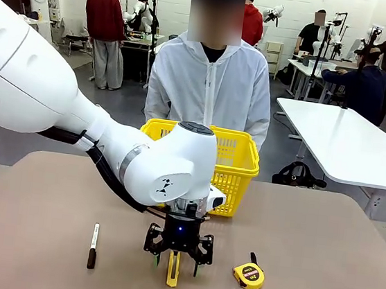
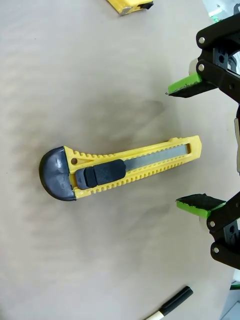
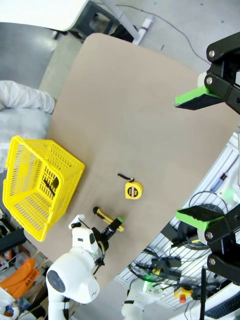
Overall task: Place the items the person wants into the basket.
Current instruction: Pick up the item the person points to and place it in the Market Basket.
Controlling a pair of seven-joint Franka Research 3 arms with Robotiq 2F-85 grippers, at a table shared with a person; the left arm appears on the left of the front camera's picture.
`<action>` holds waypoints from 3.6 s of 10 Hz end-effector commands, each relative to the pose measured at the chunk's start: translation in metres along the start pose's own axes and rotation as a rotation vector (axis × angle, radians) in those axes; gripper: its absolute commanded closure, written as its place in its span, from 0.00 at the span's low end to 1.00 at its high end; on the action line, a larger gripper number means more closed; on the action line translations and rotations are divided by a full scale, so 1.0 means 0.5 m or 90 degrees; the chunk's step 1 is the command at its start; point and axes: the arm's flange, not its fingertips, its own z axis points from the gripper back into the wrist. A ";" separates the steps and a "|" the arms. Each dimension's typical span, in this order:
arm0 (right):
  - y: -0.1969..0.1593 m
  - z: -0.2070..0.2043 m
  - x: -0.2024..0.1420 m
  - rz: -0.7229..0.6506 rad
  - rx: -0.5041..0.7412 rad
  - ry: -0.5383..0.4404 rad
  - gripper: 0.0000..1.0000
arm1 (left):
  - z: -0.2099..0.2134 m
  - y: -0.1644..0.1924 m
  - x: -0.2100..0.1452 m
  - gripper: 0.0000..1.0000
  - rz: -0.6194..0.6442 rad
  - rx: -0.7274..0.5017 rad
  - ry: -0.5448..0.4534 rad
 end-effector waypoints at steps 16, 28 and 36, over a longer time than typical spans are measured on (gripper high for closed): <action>0.001 -0.008 -0.005 0.003 0.003 0.001 0.00 | -0.012 -0.016 0.013 1.00 -0.019 0.023 -0.003; 0.001 -0.008 -0.005 0.003 0.003 0.001 0.00 | 0.470 0.068 -0.074 1.00 -0.091 -0.021 -0.097; 0.001 -0.008 -0.005 0.003 0.003 0.001 0.00 | 0.556 0.153 0.117 0.72 -0.265 -0.044 -0.121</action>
